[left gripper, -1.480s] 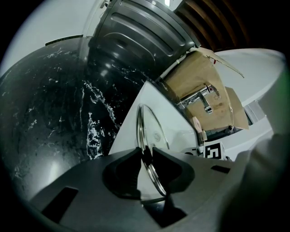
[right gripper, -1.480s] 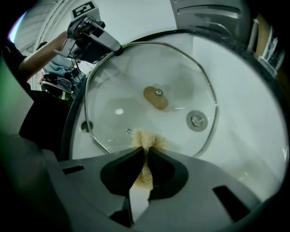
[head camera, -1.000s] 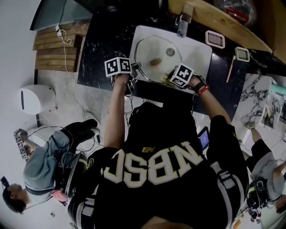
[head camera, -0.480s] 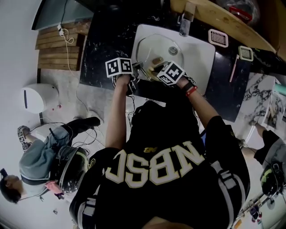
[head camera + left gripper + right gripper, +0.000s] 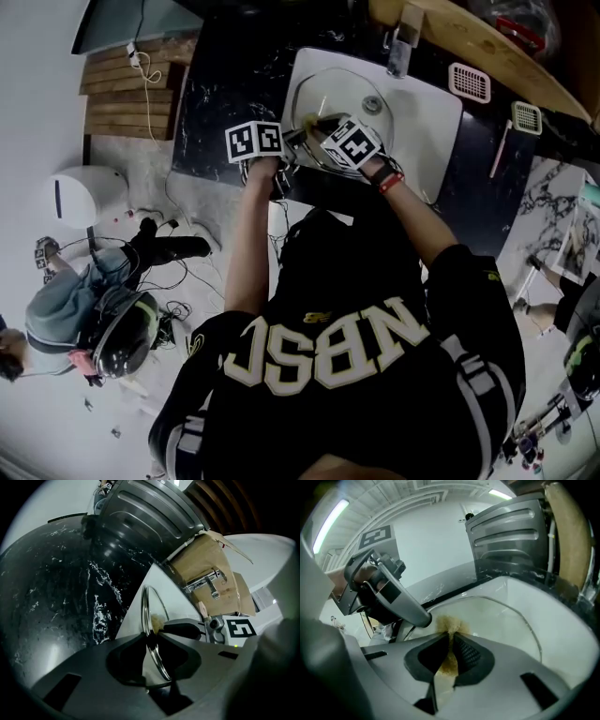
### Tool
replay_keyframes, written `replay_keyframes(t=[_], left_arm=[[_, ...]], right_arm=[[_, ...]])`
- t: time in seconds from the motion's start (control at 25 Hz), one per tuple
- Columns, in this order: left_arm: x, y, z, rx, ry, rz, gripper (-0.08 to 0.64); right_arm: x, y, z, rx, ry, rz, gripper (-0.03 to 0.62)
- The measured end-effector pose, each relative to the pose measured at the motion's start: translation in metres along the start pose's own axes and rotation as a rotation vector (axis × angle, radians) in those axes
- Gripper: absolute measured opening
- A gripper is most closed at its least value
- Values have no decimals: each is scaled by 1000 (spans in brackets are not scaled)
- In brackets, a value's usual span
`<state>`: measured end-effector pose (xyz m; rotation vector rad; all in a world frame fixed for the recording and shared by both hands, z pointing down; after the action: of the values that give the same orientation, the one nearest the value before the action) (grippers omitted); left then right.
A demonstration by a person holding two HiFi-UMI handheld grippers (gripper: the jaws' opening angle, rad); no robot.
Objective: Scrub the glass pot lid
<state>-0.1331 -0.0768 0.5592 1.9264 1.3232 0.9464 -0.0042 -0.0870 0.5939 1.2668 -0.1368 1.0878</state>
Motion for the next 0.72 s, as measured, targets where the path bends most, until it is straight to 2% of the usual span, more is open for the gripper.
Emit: replay_keyframes(t=[0.28, 0.56, 0.72], left_arm=[[0, 0, 0, 3, -7, 0, 89], [0, -1, 0, 1, -7, 0, 87], [1, -1, 0, 5, -5, -3, 87]], right_arm=[[-27, 11, 19, 82, -102, 3, 42], [-34, 18, 54, 197, -109, 9, 43], [-33, 21, 75, 264, -73, -1, 43]])
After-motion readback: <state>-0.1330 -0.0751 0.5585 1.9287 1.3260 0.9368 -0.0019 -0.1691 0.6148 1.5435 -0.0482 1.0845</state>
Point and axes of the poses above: the fingertips, and each gripper's own axes: y forward along the fingers, z to its right, x out of its underside, the point moved 8 cm from there along -y, backward along the fingers, and after that the axes turned 6 degrees about -x, right-handed, at the moved point
